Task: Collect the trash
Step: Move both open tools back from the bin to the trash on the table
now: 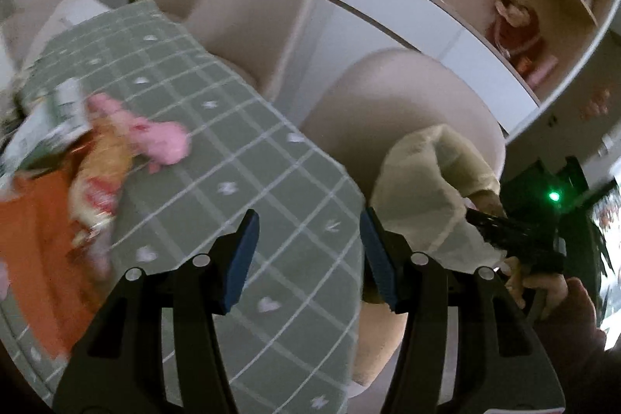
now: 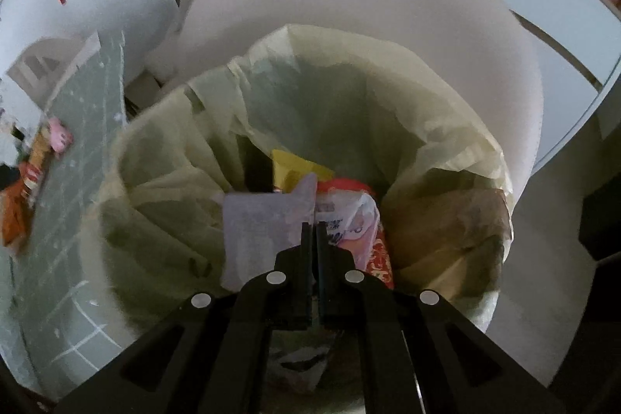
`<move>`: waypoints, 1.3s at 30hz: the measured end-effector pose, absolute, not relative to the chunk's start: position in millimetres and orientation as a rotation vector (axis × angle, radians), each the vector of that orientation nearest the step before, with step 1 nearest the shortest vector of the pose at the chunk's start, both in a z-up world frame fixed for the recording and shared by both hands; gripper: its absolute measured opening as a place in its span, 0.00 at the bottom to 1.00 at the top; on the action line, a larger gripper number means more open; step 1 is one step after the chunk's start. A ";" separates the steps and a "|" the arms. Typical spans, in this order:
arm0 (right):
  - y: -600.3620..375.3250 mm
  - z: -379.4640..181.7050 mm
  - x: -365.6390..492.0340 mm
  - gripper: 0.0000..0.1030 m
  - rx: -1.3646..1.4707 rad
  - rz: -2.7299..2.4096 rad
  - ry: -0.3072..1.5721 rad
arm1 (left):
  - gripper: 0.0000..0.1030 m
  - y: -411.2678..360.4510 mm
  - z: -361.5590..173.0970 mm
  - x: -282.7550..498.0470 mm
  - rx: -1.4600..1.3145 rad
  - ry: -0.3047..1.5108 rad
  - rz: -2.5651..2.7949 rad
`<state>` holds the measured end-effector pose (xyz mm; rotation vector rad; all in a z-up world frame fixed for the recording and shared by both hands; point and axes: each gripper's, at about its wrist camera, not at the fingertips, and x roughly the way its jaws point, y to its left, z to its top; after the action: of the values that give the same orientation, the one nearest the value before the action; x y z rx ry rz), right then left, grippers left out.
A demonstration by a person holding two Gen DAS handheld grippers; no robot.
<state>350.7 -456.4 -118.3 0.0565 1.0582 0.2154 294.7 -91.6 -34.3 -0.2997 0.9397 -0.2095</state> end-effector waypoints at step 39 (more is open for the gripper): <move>-92.6 -61.5 273.1 0.48 -0.033 0.906 0.905 | 0.59 160.9 -56.2 114.9 -0.552 0.770 0.426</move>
<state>273.1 -92.6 -61.5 -0.0325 0.9053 0.9057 114.9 160.9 -56.2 -0.5521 0.7705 0.4262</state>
